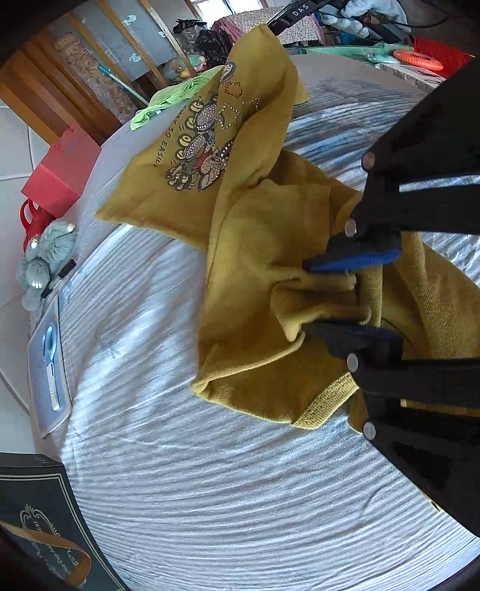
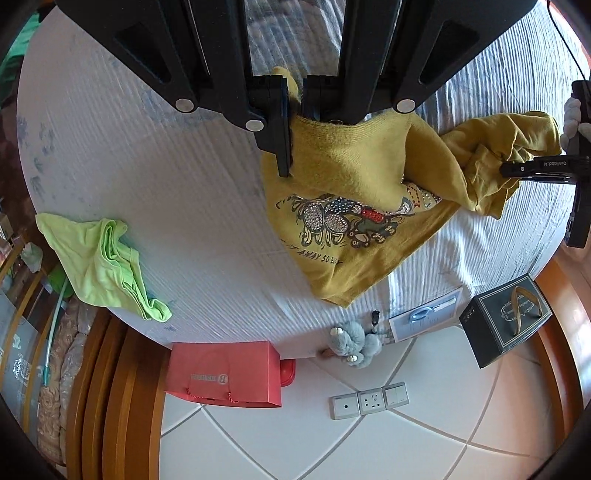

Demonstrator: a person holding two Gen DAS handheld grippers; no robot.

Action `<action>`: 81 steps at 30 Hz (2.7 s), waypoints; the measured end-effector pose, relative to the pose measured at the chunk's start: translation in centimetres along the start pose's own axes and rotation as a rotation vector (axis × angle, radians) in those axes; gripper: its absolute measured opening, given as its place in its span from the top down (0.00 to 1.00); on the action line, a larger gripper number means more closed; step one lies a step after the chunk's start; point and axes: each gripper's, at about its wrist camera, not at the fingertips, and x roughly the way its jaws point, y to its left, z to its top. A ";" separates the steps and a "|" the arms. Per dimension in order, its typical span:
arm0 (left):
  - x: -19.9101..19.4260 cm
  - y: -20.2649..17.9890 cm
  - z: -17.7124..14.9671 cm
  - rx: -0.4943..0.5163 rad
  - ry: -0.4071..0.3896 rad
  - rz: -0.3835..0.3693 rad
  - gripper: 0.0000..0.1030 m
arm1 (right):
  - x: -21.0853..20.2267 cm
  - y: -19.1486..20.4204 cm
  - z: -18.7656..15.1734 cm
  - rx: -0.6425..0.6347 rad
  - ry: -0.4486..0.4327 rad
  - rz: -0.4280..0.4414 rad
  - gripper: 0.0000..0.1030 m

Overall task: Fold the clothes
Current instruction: 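Lift the T-shirt with both grippers and shake it out in the air, then lay the T-shirt flat on the bed and open both grippers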

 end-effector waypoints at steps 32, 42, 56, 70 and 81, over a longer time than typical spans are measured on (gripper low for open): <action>-36.0 -1.7 10.8 0.194 -0.909 0.267 0.92 | -18.9 9.0 19.2 -0.199 -0.786 0.005 0.97; -27.9 2.3 -4.8 0.071 -0.664 0.257 0.92 | -15.6 8.5 3.7 -0.267 -0.426 0.079 0.97; -9.7 7.3 -17.1 -0.216 -0.086 0.275 0.87 | -3.7 4.3 -14.1 -0.009 0.236 0.291 0.87; -9.5 7.6 -8.4 -0.137 -0.201 0.245 0.68 | -3.0 -4.1 -11.2 0.195 0.134 0.096 0.76; -5.0 9.5 -8.6 -0.172 -0.119 0.314 0.68 | 4.5 -6.6 -2.2 0.229 0.116 0.055 0.76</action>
